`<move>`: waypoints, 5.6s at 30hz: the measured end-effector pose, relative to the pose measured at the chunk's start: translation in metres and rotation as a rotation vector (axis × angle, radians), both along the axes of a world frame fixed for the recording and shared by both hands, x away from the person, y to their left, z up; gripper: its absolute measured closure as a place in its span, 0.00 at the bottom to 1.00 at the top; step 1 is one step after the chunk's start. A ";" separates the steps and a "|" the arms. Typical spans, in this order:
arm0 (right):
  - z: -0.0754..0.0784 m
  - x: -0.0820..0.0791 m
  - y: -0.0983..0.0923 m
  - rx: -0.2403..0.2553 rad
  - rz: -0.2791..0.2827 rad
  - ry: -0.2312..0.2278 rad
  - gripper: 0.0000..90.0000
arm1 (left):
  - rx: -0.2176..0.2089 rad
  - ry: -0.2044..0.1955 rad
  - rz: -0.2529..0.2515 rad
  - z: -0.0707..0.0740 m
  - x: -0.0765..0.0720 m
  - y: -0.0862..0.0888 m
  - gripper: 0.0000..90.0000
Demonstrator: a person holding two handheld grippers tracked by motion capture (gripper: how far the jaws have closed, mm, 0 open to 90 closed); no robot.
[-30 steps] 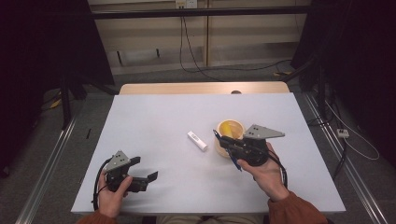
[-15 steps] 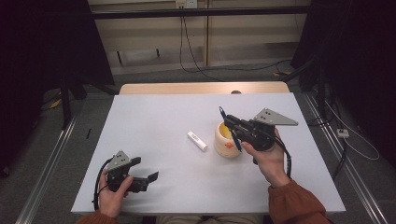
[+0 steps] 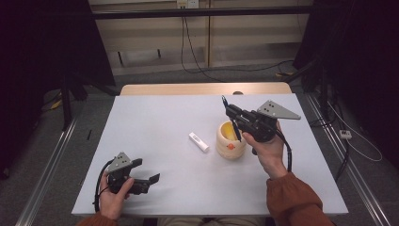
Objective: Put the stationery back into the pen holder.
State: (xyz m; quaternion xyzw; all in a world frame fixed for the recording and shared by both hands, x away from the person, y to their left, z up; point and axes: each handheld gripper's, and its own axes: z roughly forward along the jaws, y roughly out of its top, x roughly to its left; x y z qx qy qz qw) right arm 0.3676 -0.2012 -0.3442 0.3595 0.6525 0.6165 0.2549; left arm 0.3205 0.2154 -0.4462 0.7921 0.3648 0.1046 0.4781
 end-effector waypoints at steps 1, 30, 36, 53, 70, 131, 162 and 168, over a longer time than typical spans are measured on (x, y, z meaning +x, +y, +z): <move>0.000 0.002 0.000 -0.008 -0.006 0.001 0.90 | -0.001 0.001 0.001 0.000 0.000 0.000 0.06; -0.030 0.035 -0.010 0.014 -0.052 0.022 0.90 | -0.006 -0.001 -0.003 0.001 0.000 0.001 0.06; -0.036 0.038 -0.009 0.002 -0.046 0.039 0.90 | -0.008 -0.001 -0.007 0.001 0.000 0.002 0.06; -0.049 0.036 -0.013 -0.005 -0.053 0.064 0.90 | -0.006 0.008 -0.014 0.000 0.000 0.001 0.06; -0.049 0.033 -0.017 -0.002 -0.068 0.095 0.49 | -0.002 0.008 -0.014 0.000 0.000 0.000 0.06; -0.029 0.002 0.062 -0.386 0.198 0.427 0.21 | -0.003 0.008 -0.011 0.000 0.000 0.001 0.07; -0.068 0.053 0.140 -0.706 0.112 0.699 0.49 | -0.010 0.002 -0.013 0.001 0.000 0.003 0.07; -0.074 0.059 0.144 -0.744 0.074 0.708 0.53 | -0.010 0.001 -0.016 0.002 0.000 0.003 0.07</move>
